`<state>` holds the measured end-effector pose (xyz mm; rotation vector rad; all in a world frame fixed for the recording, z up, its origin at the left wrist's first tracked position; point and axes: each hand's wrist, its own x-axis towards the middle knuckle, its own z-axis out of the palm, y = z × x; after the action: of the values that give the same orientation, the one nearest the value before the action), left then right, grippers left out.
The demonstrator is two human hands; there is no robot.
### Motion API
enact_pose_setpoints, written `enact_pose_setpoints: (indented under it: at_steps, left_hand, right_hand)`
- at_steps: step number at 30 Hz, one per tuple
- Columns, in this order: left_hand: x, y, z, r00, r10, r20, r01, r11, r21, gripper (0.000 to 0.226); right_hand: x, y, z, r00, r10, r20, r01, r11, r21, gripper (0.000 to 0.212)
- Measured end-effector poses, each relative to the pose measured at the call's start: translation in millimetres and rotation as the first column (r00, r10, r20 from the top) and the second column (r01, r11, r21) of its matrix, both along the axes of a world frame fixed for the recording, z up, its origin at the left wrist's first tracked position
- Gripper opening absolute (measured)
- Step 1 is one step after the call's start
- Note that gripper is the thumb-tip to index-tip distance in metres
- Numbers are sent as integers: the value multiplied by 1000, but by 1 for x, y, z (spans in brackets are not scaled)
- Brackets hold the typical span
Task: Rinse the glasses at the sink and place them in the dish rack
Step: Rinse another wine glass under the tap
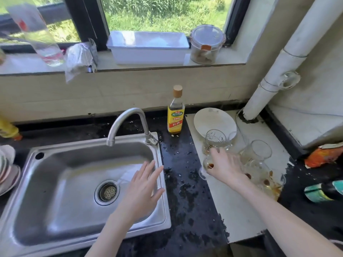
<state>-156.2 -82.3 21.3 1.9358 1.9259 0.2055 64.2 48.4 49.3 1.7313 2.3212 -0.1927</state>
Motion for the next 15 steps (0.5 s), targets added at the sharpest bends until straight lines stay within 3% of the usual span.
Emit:
enact_pose_setpoints:
  at_steps: [3, 8, 15]
  left_hand:
    - [-19, -7, -4, 1000, 8, 22, -8, 1000, 17, 63]
    - [-60, -26, -6, 962, 12, 271, -18, 1000, 20, 78]
    - [-132, -36, -18, 830, 138, 541, -165, 986, 2, 68]
  right_hand:
    - [-42, -21, 16, 988, 49, -149, -62, 995, -82, 57]
    - [-125, -66, 35, 924, 100, -369, -183, 964, -195, 61]
    - [-218, -104, 23, 855, -47, -516, -127, 946, -297, 69]
